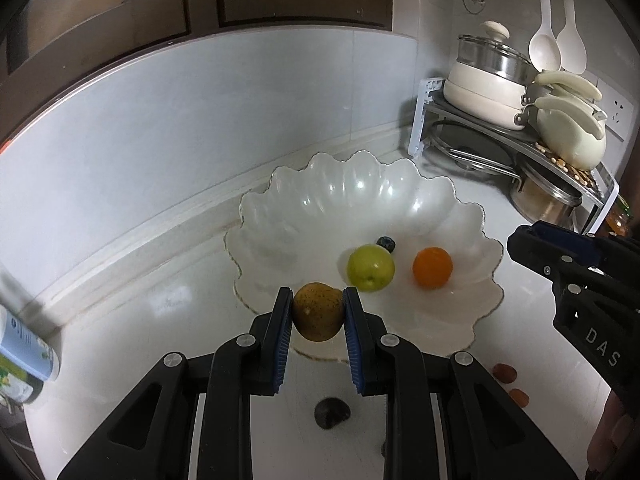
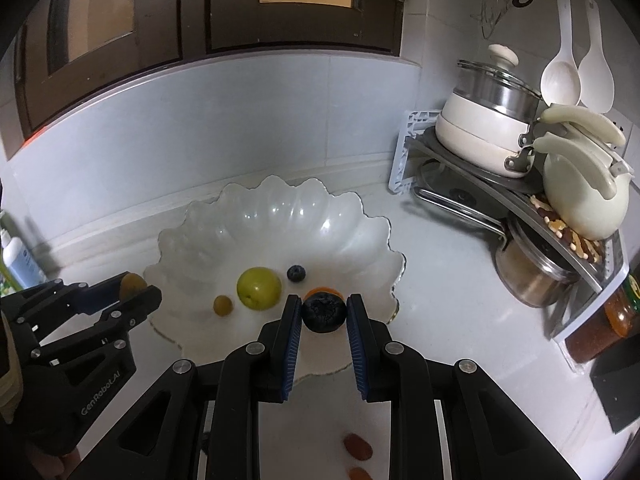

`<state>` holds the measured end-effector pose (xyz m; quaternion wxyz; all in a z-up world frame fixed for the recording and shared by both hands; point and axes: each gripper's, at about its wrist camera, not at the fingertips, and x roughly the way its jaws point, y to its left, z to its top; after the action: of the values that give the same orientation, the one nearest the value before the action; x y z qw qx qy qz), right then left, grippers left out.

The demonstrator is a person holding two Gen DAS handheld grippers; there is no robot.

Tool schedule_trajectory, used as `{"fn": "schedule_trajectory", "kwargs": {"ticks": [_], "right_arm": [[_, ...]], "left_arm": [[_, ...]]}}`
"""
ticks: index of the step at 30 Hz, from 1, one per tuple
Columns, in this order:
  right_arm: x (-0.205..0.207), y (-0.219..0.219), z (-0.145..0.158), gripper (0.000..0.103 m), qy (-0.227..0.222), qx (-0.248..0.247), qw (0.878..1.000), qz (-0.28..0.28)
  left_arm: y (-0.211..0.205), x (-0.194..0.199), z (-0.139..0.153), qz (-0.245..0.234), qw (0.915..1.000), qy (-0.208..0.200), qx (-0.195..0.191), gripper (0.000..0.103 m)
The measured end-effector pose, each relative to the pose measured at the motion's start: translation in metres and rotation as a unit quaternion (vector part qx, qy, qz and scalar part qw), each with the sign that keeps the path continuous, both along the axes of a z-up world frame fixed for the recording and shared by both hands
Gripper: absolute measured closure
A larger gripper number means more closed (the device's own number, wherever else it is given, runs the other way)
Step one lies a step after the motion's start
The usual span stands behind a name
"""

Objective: Organize fruits
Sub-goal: 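Carry the brown fruit in the left tool while the right tool carries the plum to the bowl, then open the left tool releasing the brown fruit while the right tool releases the plum into the bowl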

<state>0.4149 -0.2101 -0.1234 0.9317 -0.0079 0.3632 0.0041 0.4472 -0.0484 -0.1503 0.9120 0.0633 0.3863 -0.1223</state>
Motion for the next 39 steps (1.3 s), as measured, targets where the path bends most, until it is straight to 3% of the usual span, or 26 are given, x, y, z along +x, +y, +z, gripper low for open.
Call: {"fn": "schedule_trajectory", "kwargs": {"ticks": [19, 33, 39], "right_arm": [[0.032, 0.014, -0.029, 0.078, 0.038, 0.011, 0.999, -0.003], [0.041, 0.016, -0.045, 0.078, 0.066, 0.018, 0.998, -0.012], [0.041, 0.016, -0.046, 0.075, 0.071, 0.020, 0.997, -0.015]], "left_arm": [[0.004, 0.055, -0.025, -0.010, 0.9997, 0.021, 0.003, 0.077], [0.006, 0.066, -0.041, -0.011, 0.9993, 0.034, 0.000, 0.077], [0.007, 0.064, -0.040, -0.014, 0.9995, 0.030, -0.002, 0.061]]}}
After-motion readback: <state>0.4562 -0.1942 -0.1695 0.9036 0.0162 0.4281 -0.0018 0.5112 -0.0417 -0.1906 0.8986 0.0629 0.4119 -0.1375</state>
